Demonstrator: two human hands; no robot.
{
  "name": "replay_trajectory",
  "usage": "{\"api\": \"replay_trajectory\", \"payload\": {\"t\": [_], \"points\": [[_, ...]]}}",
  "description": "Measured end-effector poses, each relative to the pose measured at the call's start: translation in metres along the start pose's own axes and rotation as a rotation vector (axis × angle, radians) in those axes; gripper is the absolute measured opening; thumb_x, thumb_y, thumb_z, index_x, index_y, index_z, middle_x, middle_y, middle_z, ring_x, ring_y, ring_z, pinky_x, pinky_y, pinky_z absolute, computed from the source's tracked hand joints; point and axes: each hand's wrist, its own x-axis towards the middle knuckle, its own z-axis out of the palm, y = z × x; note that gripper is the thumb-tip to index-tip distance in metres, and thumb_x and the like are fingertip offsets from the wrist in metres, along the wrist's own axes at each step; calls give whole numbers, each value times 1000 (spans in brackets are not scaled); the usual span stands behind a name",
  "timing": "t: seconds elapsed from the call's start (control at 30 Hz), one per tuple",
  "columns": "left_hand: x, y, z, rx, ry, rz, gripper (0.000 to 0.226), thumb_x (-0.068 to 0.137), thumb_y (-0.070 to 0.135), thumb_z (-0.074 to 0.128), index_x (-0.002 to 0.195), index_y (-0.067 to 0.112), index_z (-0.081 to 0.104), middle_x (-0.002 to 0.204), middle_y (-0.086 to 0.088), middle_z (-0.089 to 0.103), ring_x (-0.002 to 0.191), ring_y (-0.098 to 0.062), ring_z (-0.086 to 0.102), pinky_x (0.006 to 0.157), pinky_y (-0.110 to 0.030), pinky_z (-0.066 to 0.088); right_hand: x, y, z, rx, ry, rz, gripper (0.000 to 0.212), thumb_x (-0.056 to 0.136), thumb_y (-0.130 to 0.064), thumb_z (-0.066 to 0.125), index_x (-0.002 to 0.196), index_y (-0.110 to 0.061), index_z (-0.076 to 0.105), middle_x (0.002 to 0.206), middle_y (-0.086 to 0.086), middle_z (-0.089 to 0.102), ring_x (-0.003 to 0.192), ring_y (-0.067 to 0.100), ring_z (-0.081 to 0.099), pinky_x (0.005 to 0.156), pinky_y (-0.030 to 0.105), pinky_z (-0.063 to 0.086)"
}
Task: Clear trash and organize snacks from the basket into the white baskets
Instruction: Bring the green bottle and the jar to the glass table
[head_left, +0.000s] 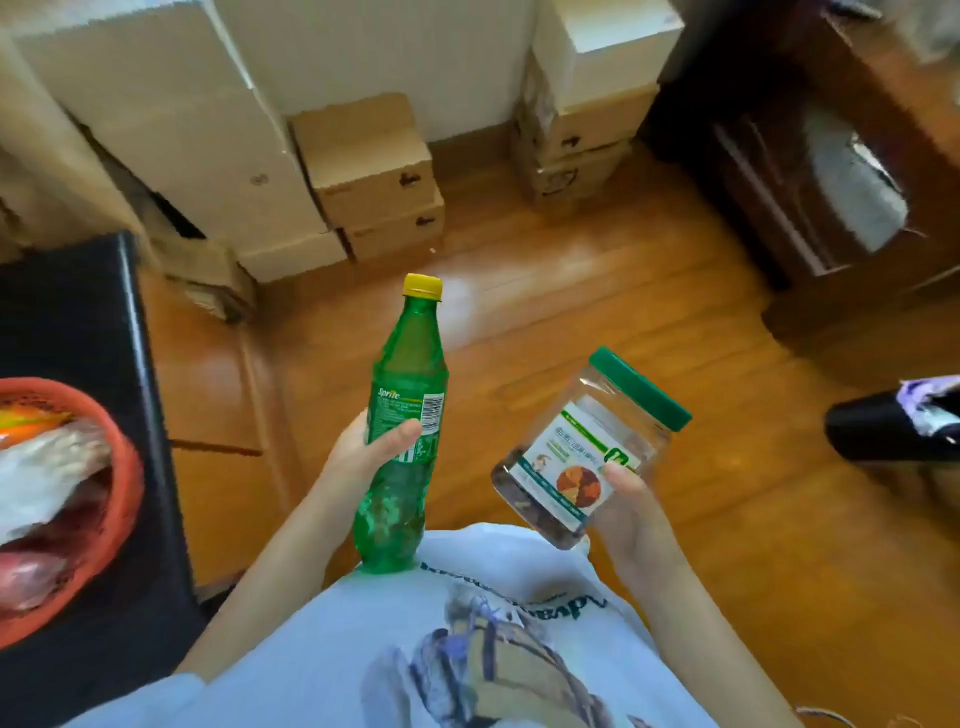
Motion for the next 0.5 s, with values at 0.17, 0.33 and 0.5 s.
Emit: {"api": "replay_trajectory", "payload": {"t": [0.17, 0.33, 0.5], "points": [[15, 13, 140, 153, -150, 33, 93, 26, 85, 64, 104, 34, 57, 94, 7, 71, 83, -14, 69, 67, -26, 51, -38, -18, -114, 56, 146, -160, 73, 60, -36, 59, 127, -15, 40, 116, 9, 65, 104, 26, 64, 73, 39, 54], [27, 14, 260, 279, -283, 38, 77, 34, 75, 69, 98, 33, 60, 81, 8, 71, 72, -14, 69, 59, -25, 52, -68, -15, -223, 243, 310, -236, 51, 73, -21, 48, 123, -21, 44, 117, 12, 63, 102, 23, 65, 70, 35, 56], [33, 17, 358, 334, -399, 24, 61, 45, 66, 70, 96, 33, 62, 79, 5, 73, 69, -15, 70, 56, -27, 53, -98, -20, -306, 428, 413, -283, 63, 77, -21, 45, 138, -18, 33, 126, 10, 59, 112, 25, 61, 84, 40, 55]]}}
